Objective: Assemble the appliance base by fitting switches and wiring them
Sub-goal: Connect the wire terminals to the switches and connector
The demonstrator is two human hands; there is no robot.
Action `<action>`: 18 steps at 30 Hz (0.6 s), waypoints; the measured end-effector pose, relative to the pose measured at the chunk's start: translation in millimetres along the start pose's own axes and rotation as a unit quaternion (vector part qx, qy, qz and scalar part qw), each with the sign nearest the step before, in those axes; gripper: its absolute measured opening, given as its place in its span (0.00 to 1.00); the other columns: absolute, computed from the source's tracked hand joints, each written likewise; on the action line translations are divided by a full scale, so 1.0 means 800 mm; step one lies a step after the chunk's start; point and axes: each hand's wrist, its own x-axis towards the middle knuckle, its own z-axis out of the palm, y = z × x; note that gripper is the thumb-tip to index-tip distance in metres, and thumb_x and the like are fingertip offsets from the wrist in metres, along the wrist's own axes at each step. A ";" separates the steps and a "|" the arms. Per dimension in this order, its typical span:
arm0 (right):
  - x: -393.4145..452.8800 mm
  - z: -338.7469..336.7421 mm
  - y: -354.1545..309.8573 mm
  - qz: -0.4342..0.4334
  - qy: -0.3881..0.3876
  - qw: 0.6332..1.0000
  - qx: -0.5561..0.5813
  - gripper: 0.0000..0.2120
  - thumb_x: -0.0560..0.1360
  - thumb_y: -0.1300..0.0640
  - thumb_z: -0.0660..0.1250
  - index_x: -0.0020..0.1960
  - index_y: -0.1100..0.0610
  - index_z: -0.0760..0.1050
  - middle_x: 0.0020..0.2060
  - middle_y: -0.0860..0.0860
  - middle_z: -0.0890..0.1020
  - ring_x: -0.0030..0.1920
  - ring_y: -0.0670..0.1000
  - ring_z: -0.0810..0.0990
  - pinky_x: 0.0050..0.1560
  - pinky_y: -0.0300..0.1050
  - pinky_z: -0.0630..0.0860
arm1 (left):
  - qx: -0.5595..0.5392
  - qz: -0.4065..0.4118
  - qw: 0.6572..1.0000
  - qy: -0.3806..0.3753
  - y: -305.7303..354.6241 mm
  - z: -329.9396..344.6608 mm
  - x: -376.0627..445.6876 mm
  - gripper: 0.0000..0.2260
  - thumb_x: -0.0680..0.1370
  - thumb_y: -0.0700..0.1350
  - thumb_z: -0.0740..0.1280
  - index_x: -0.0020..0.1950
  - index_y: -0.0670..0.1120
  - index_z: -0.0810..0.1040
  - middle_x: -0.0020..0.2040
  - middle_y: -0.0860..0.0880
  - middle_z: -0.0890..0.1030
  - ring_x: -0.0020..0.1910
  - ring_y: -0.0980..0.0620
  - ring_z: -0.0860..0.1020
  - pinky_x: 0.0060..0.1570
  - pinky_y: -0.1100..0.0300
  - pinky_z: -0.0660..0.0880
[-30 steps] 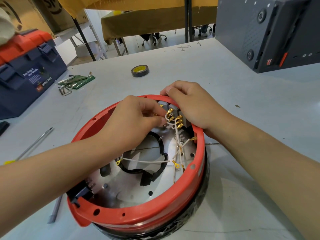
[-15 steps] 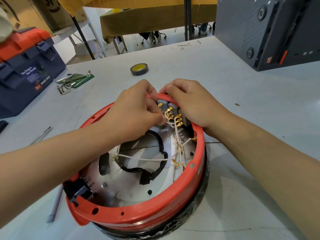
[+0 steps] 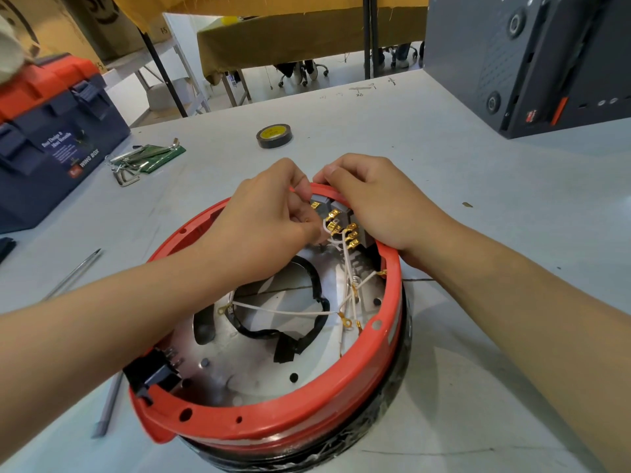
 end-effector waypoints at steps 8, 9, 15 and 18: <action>-0.001 0.000 0.000 -0.006 0.001 1.000 -0.005 0.14 0.80 0.53 0.57 0.55 0.55 0.79 0.51 0.50 0.82 0.49 0.48 0.80 0.55 0.45 0.76 | 0.028 0.030 0.999 0.022 -0.003 0.003 -0.004 0.16 0.71 0.35 0.71 0.41 0.52 0.66 0.34 0.51 0.83 0.36 0.54 0.79 0.40 0.60 0.74; -0.001 -0.001 0.000 -0.006 -0.001 1.000 -0.005 0.13 0.80 0.53 0.57 0.55 0.55 0.79 0.52 0.50 0.81 0.49 0.48 0.80 0.54 0.45 0.76 | 0.038 0.040 0.998 0.025 -0.003 0.004 -0.006 0.17 0.71 0.36 0.71 0.41 0.52 0.65 0.34 0.52 0.83 0.35 0.56 0.78 0.38 0.62 0.73; 0.000 -0.001 0.000 -0.004 -0.005 1.000 0.001 0.14 0.80 0.54 0.57 0.56 0.56 0.79 0.53 0.51 0.81 0.52 0.50 0.79 0.58 0.50 0.75 | 0.086 0.079 0.993 0.036 0.001 0.005 -0.006 0.18 0.72 0.35 0.69 0.40 0.55 0.63 0.36 0.53 0.81 0.36 0.63 0.76 0.33 0.74 0.67; 0.000 0.000 0.001 -0.006 -0.003 1.000 0.000 0.14 0.80 0.53 0.57 0.55 0.56 0.79 0.50 0.52 0.82 0.50 0.51 0.80 0.58 0.52 0.75 | 0.094 0.064 0.993 0.023 0.002 0.002 0.000 0.18 0.71 0.35 0.69 0.40 0.55 0.63 0.36 0.54 0.80 0.33 0.67 0.74 0.31 0.76 0.66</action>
